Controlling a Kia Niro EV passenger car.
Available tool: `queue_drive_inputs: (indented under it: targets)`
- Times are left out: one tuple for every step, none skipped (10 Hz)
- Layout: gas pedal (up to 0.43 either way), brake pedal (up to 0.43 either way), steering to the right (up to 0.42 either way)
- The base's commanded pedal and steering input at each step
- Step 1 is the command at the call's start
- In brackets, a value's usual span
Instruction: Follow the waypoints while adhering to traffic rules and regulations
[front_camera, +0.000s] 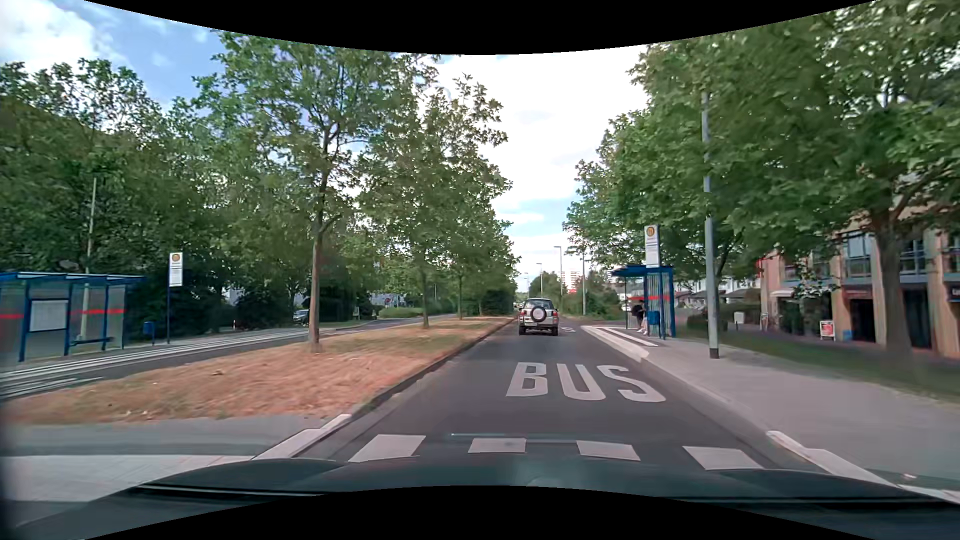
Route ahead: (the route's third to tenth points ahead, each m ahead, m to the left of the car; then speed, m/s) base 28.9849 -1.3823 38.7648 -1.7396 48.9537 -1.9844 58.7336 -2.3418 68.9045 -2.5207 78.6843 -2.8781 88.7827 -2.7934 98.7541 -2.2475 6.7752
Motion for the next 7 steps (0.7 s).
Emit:
queue_drive_inputs:
  targets:
    - [0.220,0.000,0.078]
    - [0.228,0.000,0.056]
    - [0.228,0.000,0.038]
    - [0.228,0.000,0.022]
    - [0.228,0.000,0.014]
    - [0.228,0.000,0.006]
    - [0.240,0.000,0.002]
